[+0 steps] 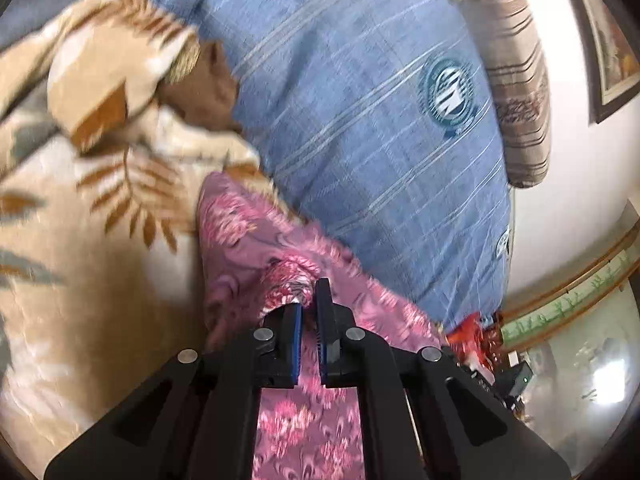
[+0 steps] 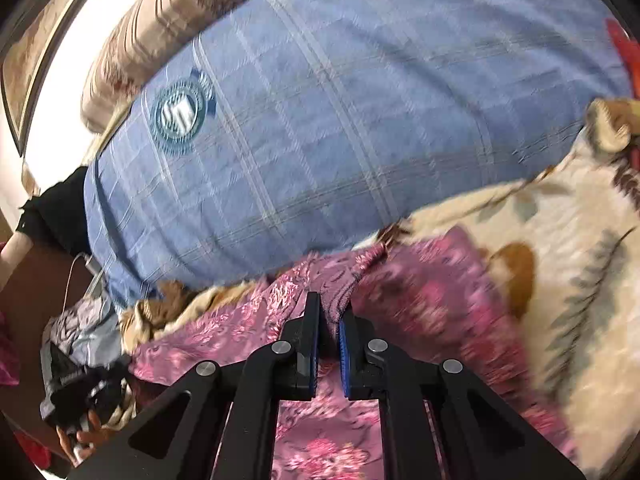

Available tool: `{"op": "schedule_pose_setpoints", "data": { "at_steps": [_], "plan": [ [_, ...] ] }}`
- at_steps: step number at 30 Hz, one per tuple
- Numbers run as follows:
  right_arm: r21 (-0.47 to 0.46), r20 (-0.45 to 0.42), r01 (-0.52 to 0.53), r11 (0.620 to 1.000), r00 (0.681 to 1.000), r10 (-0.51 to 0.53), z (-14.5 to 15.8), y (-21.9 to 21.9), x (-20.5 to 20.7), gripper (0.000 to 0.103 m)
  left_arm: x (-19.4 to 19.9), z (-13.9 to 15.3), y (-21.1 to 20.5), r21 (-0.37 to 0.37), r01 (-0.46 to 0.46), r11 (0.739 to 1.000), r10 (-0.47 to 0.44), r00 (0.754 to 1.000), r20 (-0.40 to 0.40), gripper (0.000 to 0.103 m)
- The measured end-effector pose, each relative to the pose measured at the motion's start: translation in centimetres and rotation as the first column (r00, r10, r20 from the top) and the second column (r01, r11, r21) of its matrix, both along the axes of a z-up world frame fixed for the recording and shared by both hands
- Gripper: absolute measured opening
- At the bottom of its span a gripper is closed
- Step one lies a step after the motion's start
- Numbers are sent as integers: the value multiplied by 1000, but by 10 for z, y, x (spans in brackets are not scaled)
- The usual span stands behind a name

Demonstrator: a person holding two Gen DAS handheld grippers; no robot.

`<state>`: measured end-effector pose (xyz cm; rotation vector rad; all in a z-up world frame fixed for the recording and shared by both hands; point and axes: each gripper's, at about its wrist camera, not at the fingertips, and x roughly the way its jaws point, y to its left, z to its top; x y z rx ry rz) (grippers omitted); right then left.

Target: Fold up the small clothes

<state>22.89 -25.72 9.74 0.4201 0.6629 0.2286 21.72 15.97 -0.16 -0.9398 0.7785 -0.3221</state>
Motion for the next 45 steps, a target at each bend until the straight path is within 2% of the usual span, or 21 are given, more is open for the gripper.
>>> {"op": "schedule_pose_setpoints", "data": {
  "at_steps": [4, 6, 8, 11, 13, 16, 18, 19, 21, 23, 25, 27, 30, 33, 35, 38, 40, 41, 42, 44, 45],
  "plan": [
    [-61, -149, 51, 997, 987, -60, -45, -14, 10, 8, 5, -21, -12, 116, 52, 992, -32, 986, -166, 4],
    [-97, -228, 59, 994, 970, -80, -70, -18, 12, 8, 0, -22, -15, 95, 72, 993, -56, 985, -162, 4],
    [-46, -245, 73, 996, 966, -82, -79, -30, 4, 13, -10, -10, -17, 52, 87, 995, -82, 993, -80, 6],
    [74, -229, 116, 990, 969, -96, -71, -48, 2, 26, -21, 12, -23, 16, 117, 993, -117, 991, 71, 37],
    [102, -211, 150, 983, 969, -126, -67, -54, 6, 37, -21, 19, -28, 52, 117, 992, -122, 986, 113, 54],
    [96, -245, 133, 986, 964, -106, -76, -45, 21, 38, -5, 9, -37, 168, 94, 981, -103, 993, 49, 54],
    [34, -262, 84, 996, 962, -72, -80, -28, 27, 29, 12, -10, -42, 256, 103, 961, -84, 993, -84, 52],
    [-25, -241, 70, 997, 968, -74, -76, -22, 27, 9, 17, -19, -44, 282, 117, 952, -80, 987, -139, 52],
    [-65, -157, 58, 996, 985, -68, -56, -16, 25, 6, 22, -34, -46, 288, 151, 946, -89, 972, -218, 46],
    [-44, -111, 105, 993, 988, -109, -44, -24, 25, 6, 18, -32, -46, 293, 151, 944, -89, 973, -212, 46],
    [-55, -139, 137, 989, 980, -143, -52, -30, 32, 6, 18, -32, -42, 272, 151, 950, -93, 972, -214, 48],
    [-150, -231, 133, 980, 959, -166, -78, -27, 45, 6, 18, -33, -40, 262, 154, 953, -100, 972, -211, 48],
    [-163, -221, 126, 978, 962, -161, -77, -26, 40, 6, 12, -29, -44, 276, 174, 945, -123, 974, -193, 50],
    [-99, -208, 180, 979, 958, -197, -63, -32, 27, 14, -5, -8, -59, 205, 261, 943, -250, 965, -78, 50],
    [-35, -148, 182, 983, 971, -185, -53, -35, 10, 21, -18, 14, -72, 205, 314, 927, -328, 944, 40, 53],
    [-22, -117, 122, 992, 985, -124, -54, -27, 0, 34, -30, 36, -87, 430, 196, 881, -275, 952, 131, 73],
    [-65, -170, 77, 995, 982, -87, -72, -17, 3, 49, -20, 24, -88, 584, 98, 806, -164, 985, 60, 77],
    [-108, -187, 62, 992, 979, -81, -86, -12, 5, 52, -11, 12, -88, 629, 104, 771, -133, 991, 0, 77],
    [-140, -133, 68, 988, 987, -87, -86, -10, 1, 52, 0, -5, -88, 668, 141, 731, -104, 990, -96, 77],
    [-154, -142, 68, 986, 986, -90, -85, -7, 2, 55, 13, -30, -89, 699, 197, 688, -77, 977, -199, 79],
    [-158, -159, 66, 985, 983, -92, -83, -8, 4, 55, 14, -33, -90, 719, 177, 672, -66, 982, -179, 87]
  ]
}}
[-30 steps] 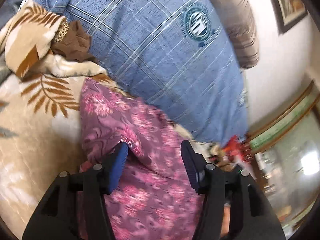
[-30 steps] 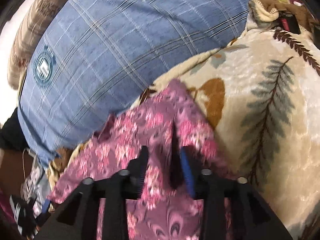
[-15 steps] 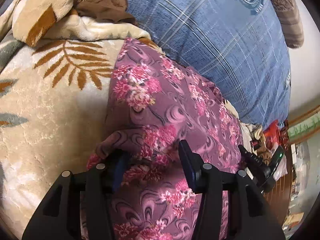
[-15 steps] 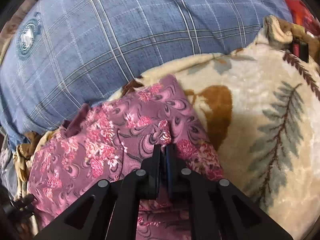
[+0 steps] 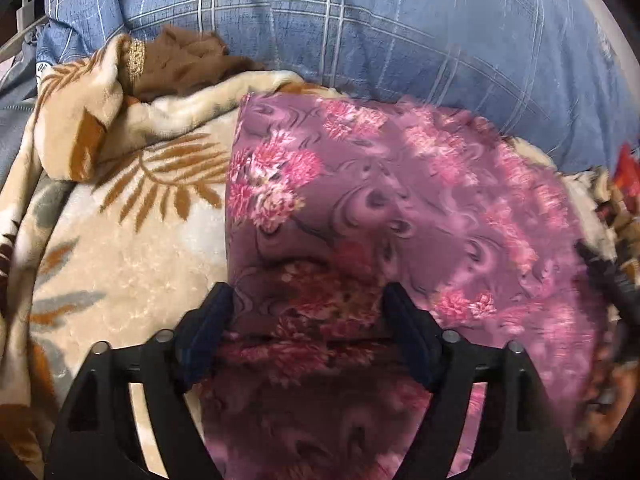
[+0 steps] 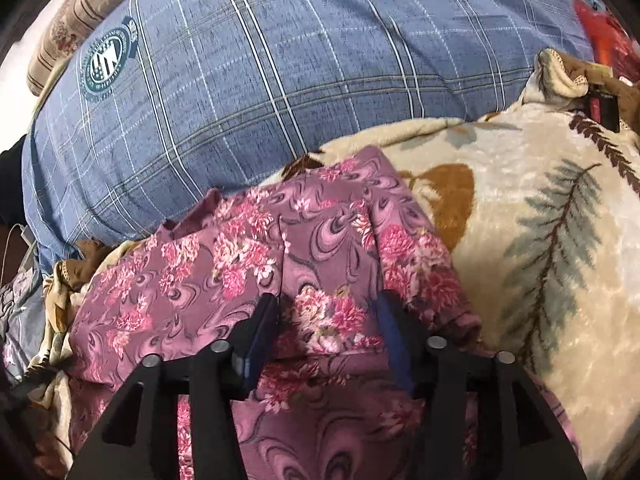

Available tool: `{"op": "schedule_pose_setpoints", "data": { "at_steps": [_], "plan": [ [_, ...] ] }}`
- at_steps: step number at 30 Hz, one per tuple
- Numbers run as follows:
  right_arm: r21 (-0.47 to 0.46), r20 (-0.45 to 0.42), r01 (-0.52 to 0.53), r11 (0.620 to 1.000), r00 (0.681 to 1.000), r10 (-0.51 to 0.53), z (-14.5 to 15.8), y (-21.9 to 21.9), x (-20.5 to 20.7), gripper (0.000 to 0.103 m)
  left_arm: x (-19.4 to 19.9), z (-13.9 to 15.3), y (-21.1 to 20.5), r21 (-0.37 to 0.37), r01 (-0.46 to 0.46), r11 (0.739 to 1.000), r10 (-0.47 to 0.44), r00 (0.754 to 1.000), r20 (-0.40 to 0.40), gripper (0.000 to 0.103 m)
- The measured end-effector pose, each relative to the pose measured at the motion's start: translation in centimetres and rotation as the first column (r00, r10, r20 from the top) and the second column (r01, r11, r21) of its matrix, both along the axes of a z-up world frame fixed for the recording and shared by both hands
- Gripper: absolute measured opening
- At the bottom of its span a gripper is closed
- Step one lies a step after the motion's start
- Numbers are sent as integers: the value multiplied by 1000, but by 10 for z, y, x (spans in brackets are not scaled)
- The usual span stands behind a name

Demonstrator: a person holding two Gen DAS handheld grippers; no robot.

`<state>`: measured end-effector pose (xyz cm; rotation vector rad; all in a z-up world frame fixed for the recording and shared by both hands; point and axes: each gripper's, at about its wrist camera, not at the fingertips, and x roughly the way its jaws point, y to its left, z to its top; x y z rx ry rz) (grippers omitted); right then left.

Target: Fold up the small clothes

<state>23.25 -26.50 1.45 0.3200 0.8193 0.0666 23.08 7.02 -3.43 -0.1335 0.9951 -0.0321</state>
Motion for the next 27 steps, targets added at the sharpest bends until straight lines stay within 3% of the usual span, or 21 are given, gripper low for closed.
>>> {"op": "schedule_pose_setpoints", "data": {
  "at_steps": [3, 4, 5, 7, 8, 11, 13, 16, 27],
  "plan": [
    [12, -14, 27, 1000, 1000, -26, 16, -9, -6, 54, 1, -2, -1, 5, -20, 1000, 20, 1000, -8, 91],
    [2, 1, 34, 999, 999, -34, 20, -12, -12, 58, 1, -2, -1, -5, -23, 1000, 23, 1000, -13, 92],
    [-27, 5, 34, 999, 999, -34, 21, -14, -19, 71, 1, -2, 1, -14, -30, 999, 30, 999, -19, 94],
    [-119, -62, 16, 993, 998, -23, 8, -15, -24, 88, 1, -6, 0, -15, -44, 999, 43, 999, -30, 103],
    [-181, -81, -9, 984, 997, -6, -3, -14, -27, 89, 0, -8, -1, -4, -48, 999, 48, 998, -32, 103],
    [-364, -21, -58, 930, 998, 54, -8, 9, -35, 97, -4, -8, -5, 30, -56, 998, 57, 998, -12, 103],
    [-377, -40, -36, 925, 999, 22, -8, 10, -29, 102, 0, -9, -6, 20, -59, 998, 60, 998, -13, 103],
    [-336, -42, -34, 941, 999, 21, -10, 2, -22, 103, -2, -9, -6, 24, -60, 998, 60, 998, 3, 103],
    [-342, -42, -29, 939, 999, 15, -9, 5, -25, 103, -11, -9, -4, 17, -53, 998, 52, 997, 53, 103]
  ]
}}
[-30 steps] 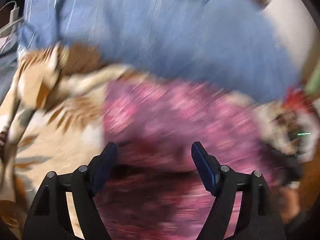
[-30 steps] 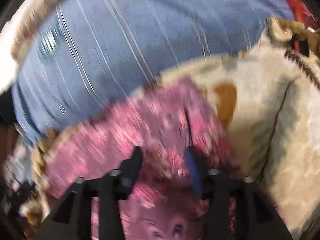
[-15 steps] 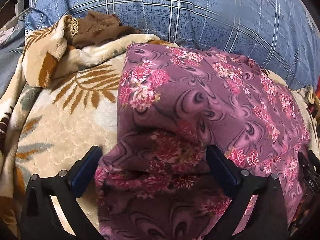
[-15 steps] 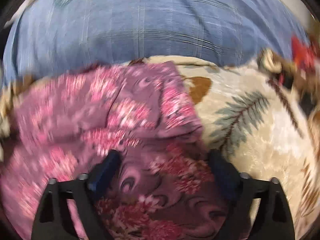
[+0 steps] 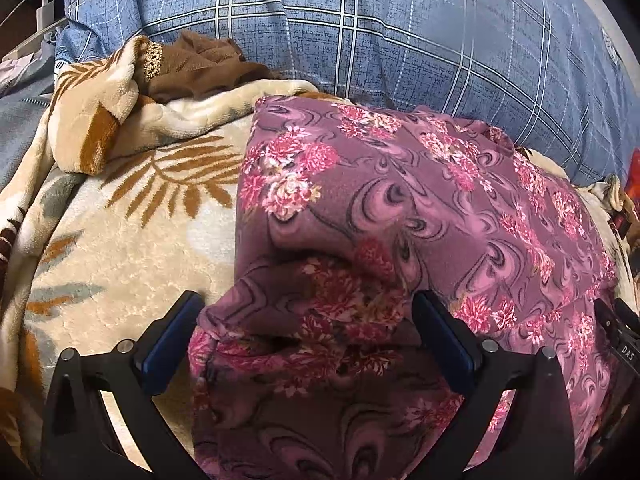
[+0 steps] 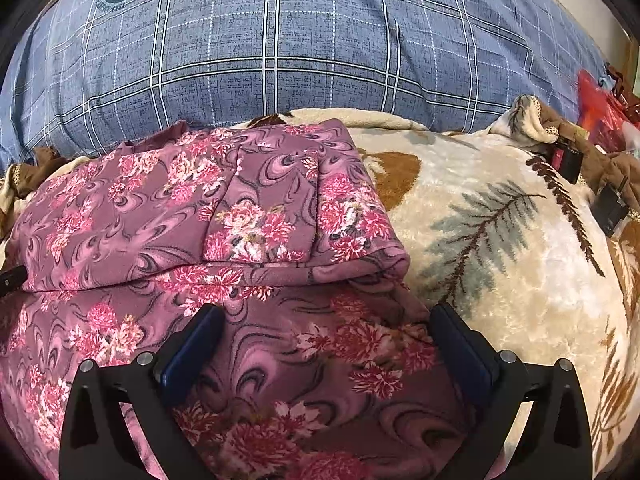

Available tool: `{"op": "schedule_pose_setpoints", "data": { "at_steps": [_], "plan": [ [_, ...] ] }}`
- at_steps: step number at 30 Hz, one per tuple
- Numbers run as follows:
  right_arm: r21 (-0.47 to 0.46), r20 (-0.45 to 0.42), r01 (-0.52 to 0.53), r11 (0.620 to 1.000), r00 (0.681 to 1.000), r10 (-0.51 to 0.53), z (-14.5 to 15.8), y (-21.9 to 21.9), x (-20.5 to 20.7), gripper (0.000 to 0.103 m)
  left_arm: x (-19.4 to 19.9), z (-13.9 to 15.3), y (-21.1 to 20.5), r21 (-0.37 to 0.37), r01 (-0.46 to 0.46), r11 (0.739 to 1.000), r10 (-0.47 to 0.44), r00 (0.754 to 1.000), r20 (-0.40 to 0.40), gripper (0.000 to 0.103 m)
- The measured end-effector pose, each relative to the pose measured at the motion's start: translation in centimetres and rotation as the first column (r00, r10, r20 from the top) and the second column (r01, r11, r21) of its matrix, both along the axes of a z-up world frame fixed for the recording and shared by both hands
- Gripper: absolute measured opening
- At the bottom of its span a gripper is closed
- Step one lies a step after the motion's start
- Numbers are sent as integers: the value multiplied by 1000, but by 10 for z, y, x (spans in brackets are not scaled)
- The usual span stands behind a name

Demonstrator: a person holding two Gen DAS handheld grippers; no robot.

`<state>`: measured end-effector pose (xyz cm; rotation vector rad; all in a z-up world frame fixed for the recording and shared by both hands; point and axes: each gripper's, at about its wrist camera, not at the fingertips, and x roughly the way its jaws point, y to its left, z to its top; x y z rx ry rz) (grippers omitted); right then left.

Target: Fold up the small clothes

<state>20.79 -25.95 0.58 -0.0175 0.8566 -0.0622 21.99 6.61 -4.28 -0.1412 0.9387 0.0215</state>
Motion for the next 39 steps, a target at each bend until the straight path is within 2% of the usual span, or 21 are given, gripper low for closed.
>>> {"op": "schedule_pose_setpoints", "data": {
  "at_steps": [6, 10, 14, 17, 20, 24, 26, 31, 36, 39],
  "plan": [
    [-4, 0, -3, 1000, 1000, 3, 1, 1, -4, 103, -4, 1, -1, 9, -5, 1000, 5, 1000, -14, 103],
    [-24, -28, -8, 1000, 1000, 7, 3, 2, -20, 102, -18, 6, 1, -8, 3, 1000, -4, 998, -69, 103],
    [8, -76, -35, 999, 996, 35, 5, -10, -48, 102, -57, 13, 5, -18, 82, 997, -83, 991, -107, 103],
    [24, -115, -42, 999, 992, 45, 3, -20, -67, 102, -88, 24, 12, -20, 133, 991, -134, 986, -95, 103],
    [110, -158, -26, 994, 987, 43, -1, -37, -84, 103, -122, 36, 23, 1, 177, 984, -176, 981, -81, 103],
    [82, -207, -53, 995, 976, 69, -6, -40, -107, 103, -160, 44, 41, -28, 204, 979, -205, 974, -91, 103],
    [46, -206, -96, 994, 973, 103, -8, -38, -122, 103, -172, 40, 46, -56, 208, 977, -213, 971, -109, 103],
    [63, -219, -96, 993, 970, 107, -11, -51, -154, 103, -202, 20, 44, -165, 194, 967, -224, 957, -185, 103],
    [82, -240, -54, 995, 968, 73, -16, -77, -186, 101, -234, 5, 14, -109, 261, 959, -280, 931, -235, 103],
    [144, -279, -37, 989, 957, 77, -23, -97, -201, 94, -240, -12, -2, -109, 297, 949, -316, 900, -301, 103]
  ]
}}
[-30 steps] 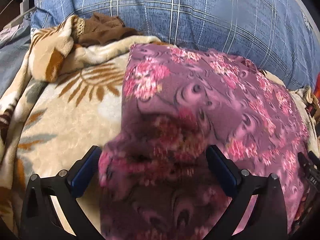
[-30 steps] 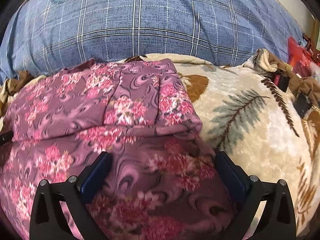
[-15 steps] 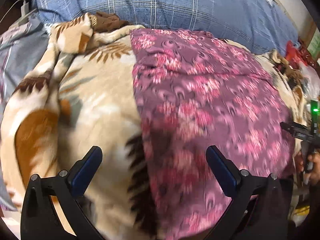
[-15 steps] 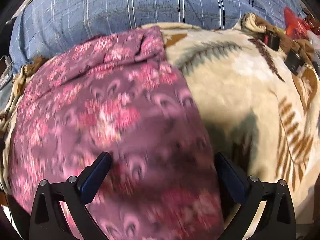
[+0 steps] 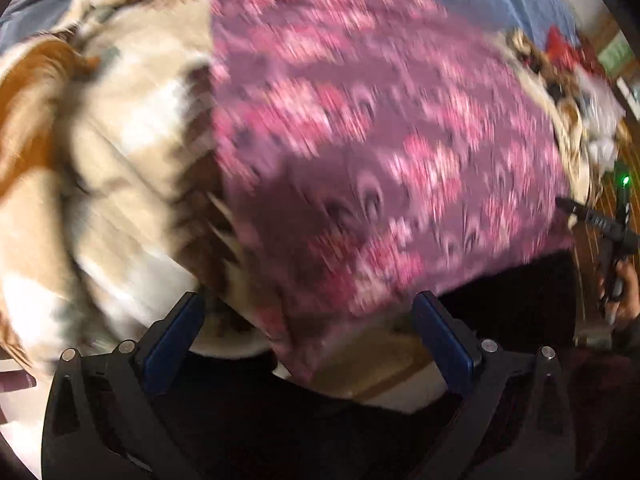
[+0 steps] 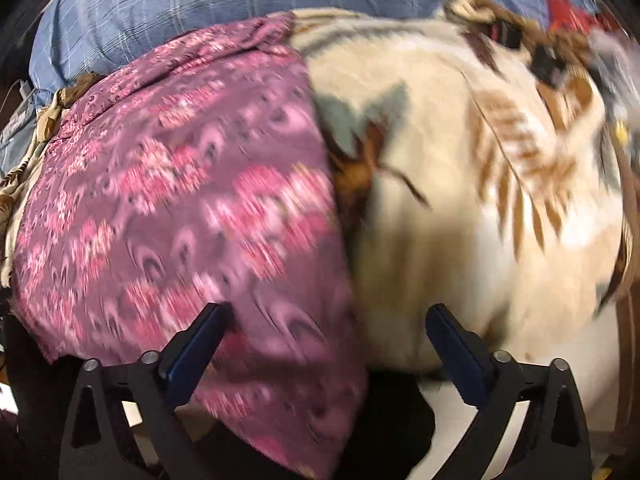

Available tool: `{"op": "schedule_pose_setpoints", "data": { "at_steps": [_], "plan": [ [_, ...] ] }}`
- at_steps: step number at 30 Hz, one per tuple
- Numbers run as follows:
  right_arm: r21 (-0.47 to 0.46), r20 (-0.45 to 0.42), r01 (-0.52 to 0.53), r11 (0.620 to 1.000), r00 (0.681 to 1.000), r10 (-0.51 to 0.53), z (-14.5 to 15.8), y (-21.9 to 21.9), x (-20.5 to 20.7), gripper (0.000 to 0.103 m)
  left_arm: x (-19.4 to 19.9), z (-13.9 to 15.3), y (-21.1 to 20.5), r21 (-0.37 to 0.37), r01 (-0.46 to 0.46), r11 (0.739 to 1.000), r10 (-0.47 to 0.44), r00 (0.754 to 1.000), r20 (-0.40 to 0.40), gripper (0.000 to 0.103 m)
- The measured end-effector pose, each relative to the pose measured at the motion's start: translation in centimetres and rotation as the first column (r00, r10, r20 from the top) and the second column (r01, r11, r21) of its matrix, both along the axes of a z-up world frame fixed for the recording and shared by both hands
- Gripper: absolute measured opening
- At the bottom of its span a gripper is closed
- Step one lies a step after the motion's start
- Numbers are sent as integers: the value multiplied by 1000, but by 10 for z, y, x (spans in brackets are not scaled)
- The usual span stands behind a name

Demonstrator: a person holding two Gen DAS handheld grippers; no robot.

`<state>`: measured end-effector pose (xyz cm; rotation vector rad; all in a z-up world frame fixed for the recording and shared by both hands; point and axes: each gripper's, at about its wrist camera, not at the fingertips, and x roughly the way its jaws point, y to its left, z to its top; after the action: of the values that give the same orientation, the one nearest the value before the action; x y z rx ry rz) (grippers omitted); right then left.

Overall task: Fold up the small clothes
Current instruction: 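Grasp the shirt hem with both grippers and lift it toward the collar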

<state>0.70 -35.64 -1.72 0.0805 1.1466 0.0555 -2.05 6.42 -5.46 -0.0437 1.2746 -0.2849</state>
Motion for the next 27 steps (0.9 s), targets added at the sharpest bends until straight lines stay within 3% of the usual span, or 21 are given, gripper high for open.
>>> {"op": "schedule_pose_setpoints", "data": {
  "at_steps": [4, 7, 8, 10, 11, 12, 13, 16, 17, 20, 22, 27],
  "plan": [
    [100, -48, -20, 995, 999, 25, -8, -10, -16, 80, 1, -22, -10, -1, 18, 1000, -18, 998, -66, 103],
    [113, -71, -70, 991, 994, 79, -14, -4, -23, 80, 5, -51, 3, -127, -60, 990, 34, 979, -199, 103],
    [88, -63, -103, 991, 992, 108, -14, 1, -26, 79, 6, -59, 8, -136, -89, 987, 56, 971, -230, 100],
    [67, -61, -142, 988, 987, 146, -15, 8, -28, 77, 8, -64, 8, -113, -79, 990, 54, 975, -215, 77],
    [54, -62, -166, 985, 984, 169, -14, 13, -27, 70, 9, -64, 7, -125, -74, 989, 45, 975, -218, 73],
    [43, -64, -193, 980, 979, 196, -13, 18, -26, 65, 10, -64, 5, -159, -69, 985, 32, 974, -224, 63],
    [34, -67, -212, 977, 974, 214, -12, 23, -26, 53, 10, -64, 4, -168, -61, 984, 22, 975, -223, 42],
    [-8, -102, -298, 955, 950, 296, -15, 39, -22, 19, 10, -65, -5, -167, -24, 986, -16, 972, -234, 6],
    [5, -104, -320, 948, 942, 318, -13, 42, -23, 8, 7, -62, -6, -180, -13, 984, -30, 973, -231, 6],
    [87, -62, -356, 931, 930, 361, 1, 45, -32, 7, 0, -42, -9, -216, 37, 976, -77, 980, -181, 3],
    [137, -21, -351, 926, 934, 357, 13, 41, -33, 7, -6, -19, -9, -280, 71, 957, -109, 987, -121, 3],
    [329, 112, -280, 902, 960, 257, 42, 24, -28, 7, -12, 31, -5, -374, 139, 917, -127, 990, 57, 3]
  ]
}}
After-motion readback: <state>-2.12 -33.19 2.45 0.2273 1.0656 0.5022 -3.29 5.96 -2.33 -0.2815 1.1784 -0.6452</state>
